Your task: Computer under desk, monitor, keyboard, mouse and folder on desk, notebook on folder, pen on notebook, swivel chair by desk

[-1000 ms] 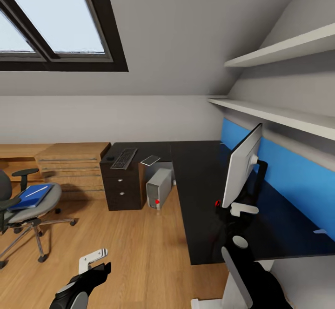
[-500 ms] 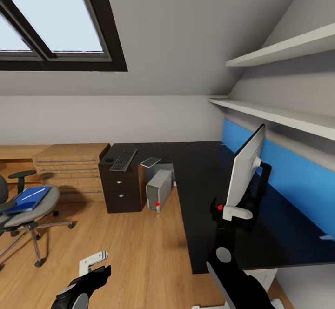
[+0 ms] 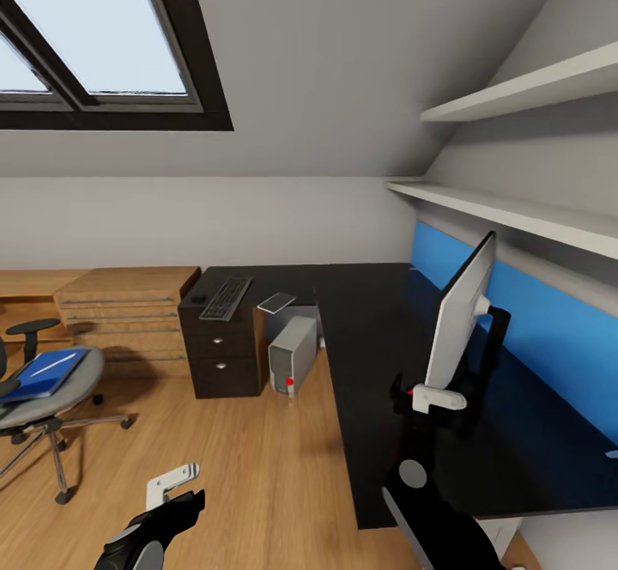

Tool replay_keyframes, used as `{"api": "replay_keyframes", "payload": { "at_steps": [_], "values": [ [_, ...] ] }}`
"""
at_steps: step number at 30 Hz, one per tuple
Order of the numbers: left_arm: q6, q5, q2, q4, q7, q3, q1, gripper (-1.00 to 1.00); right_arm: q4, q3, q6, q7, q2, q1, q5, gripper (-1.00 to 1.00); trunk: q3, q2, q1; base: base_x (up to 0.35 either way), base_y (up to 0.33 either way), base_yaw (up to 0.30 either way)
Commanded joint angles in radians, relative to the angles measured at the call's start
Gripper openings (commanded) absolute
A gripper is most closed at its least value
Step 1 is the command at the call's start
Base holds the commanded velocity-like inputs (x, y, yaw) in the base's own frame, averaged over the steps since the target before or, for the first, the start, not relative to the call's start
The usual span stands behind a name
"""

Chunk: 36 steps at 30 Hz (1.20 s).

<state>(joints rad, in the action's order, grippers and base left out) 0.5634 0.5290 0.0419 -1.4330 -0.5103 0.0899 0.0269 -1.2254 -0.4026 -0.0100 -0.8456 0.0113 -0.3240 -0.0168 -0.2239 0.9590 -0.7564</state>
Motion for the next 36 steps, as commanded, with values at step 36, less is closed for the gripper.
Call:
{"api": "replay_keyframes", "payload": {
  "at_steps": [36],
  "values": [
    [0.001,0.008,-0.001,-0.001,-0.014,0.040,0.001,1.00,0.045,0.145,0.077,0.005,0.005,-0.007,-0.005,1.00,-0.001,0.001,0.000,0.075,0.000,0.000]
  ]
}}
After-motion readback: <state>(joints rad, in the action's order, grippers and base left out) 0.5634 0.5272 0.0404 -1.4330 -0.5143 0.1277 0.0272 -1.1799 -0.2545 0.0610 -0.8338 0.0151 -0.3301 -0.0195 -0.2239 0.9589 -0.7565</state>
